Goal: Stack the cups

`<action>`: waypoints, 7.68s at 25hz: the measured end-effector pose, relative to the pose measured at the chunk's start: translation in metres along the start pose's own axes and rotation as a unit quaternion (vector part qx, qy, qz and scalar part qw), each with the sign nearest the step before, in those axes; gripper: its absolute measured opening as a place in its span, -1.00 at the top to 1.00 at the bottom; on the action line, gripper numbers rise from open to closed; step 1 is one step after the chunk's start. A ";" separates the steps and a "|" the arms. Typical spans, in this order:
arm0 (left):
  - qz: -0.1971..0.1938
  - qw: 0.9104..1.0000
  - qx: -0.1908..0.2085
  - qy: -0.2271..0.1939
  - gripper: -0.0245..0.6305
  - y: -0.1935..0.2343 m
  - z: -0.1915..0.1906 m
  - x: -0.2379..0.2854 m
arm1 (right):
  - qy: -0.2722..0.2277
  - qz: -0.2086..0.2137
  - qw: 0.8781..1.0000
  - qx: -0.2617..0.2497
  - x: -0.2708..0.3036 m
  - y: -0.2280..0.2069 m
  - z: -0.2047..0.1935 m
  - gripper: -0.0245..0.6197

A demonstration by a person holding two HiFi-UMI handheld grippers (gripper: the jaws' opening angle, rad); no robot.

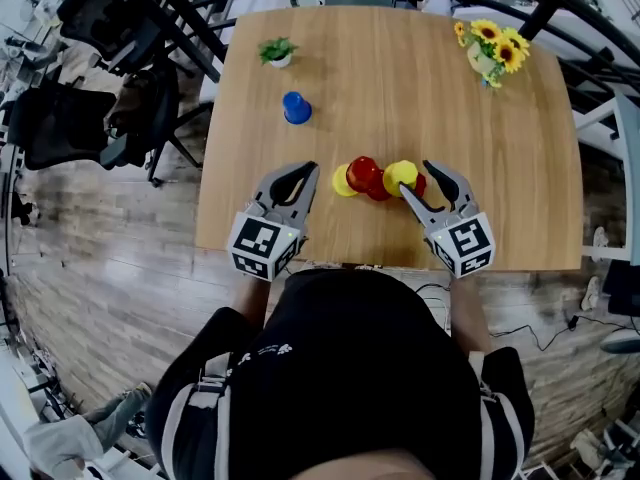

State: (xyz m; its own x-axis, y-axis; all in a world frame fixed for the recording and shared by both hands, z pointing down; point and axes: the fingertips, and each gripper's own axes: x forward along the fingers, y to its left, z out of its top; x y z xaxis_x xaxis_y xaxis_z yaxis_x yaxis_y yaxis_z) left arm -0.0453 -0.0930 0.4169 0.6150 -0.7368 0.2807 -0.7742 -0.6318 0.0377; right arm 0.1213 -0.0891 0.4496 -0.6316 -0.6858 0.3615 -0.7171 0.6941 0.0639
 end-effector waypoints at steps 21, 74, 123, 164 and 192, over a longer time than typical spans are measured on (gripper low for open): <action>-0.024 0.999 -0.021 -0.016 0.87 -0.003 -0.010 -0.011 | -0.207 -0.064 0.975 0.056 -0.044 0.057 0.073 0.92; -0.029 0.996 -0.084 -0.003 0.87 0.267 -0.075 -0.064 | 0.037 -0.220 0.963 0.153 0.333 0.046 0.014 0.22; -0.132 0.990 -0.038 -0.029 0.87 0.079 -0.012 -0.002 | 0.035 -0.216 0.969 0.117 0.015 0.019 0.063 0.22; -0.141 0.990 -0.016 -0.026 0.87 0.059 -0.007 0.001 | -0.138 -0.324 0.924 0.151 -0.053 0.032 0.053 0.92; -0.134 0.991 -0.016 -0.024 0.87 0.054 -0.006 -0.009 | -0.162 -0.333 0.913 0.171 -0.069 0.033 0.050 0.92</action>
State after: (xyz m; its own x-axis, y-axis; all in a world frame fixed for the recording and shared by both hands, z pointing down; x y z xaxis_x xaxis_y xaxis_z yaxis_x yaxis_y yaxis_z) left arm -0.0933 -0.1193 0.4219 0.8049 -0.5548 0.2104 -0.5860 -0.7990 0.1350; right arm 0.1267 -0.0302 0.3798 -0.0364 -0.9981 0.0497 -0.9891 0.0289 -0.1446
